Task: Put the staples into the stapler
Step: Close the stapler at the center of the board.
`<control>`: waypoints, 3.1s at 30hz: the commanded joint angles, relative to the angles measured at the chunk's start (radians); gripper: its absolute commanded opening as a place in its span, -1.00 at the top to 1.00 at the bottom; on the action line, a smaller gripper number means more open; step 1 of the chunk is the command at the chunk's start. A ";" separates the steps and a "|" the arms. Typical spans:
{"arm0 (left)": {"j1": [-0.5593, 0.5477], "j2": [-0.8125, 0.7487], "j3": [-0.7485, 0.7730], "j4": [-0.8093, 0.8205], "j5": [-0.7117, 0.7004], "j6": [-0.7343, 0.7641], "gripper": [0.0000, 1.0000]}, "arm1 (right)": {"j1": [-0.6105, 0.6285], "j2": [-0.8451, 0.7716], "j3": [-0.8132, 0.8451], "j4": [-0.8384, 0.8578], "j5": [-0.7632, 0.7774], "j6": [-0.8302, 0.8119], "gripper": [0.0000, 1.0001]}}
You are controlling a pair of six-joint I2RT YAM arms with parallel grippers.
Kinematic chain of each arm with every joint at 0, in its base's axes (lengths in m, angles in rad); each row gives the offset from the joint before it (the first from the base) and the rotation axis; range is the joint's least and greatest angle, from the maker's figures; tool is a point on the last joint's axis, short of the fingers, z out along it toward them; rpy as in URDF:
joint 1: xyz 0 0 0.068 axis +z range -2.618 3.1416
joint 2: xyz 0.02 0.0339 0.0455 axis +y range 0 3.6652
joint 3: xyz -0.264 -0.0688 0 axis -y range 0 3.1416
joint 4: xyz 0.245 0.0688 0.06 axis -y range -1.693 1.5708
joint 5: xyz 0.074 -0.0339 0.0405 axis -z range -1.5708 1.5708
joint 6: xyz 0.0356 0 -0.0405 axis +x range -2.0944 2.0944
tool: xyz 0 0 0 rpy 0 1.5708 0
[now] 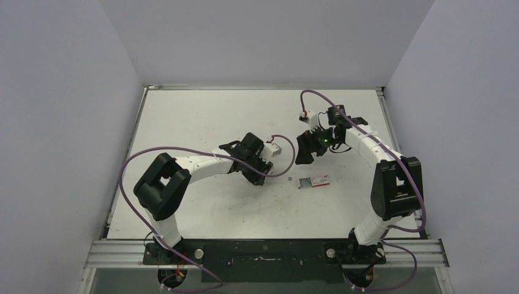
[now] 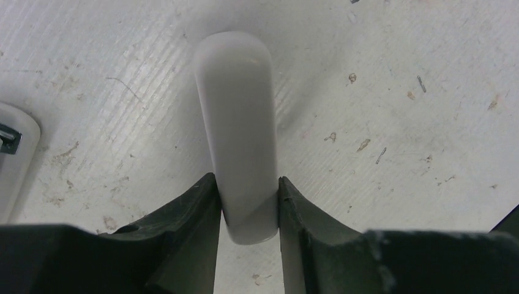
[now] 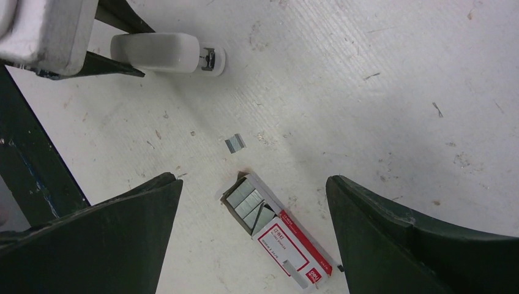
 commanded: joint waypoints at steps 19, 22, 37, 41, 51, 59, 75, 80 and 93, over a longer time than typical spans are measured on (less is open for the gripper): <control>-0.005 0.017 0.100 -0.138 0.085 0.545 -0.46 | -0.194 -0.371 -0.100 0.189 0.164 0.264 -0.80; -0.008 0.008 0.081 -0.115 0.079 0.539 -0.50 | -0.236 -0.403 -0.067 0.152 0.241 0.277 -0.79; -0.028 0.040 0.030 -0.071 0.021 0.474 -0.12 | -0.337 -0.362 -0.019 0.022 0.093 0.303 -0.80; -0.040 0.032 0.011 -0.067 0.003 0.481 0.19 | -0.339 -0.377 -0.060 0.082 0.074 0.315 -0.80; -0.009 -0.056 -0.004 -0.021 0.106 0.539 1.00 | -0.243 -0.339 -0.152 0.285 0.022 0.408 -0.79; 0.010 -0.132 0.130 -0.079 0.216 0.633 1.00 | -0.118 -0.225 -0.141 0.371 -0.200 0.476 -0.80; -0.025 -0.163 0.220 -0.061 0.150 0.608 1.00 | 0.013 -0.059 -0.106 0.421 -0.539 0.550 -0.80; -0.031 -0.155 0.228 -0.036 0.111 0.593 1.00 | 0.034 -0.026 -0.106 0.437 -0.573 0.562 -0.79; -0.059 -0.148 0.237 0.016 0.014 0.584 1.00 | 0.064 0.035 -0.134 0.559 -0.646 0.693 -0.80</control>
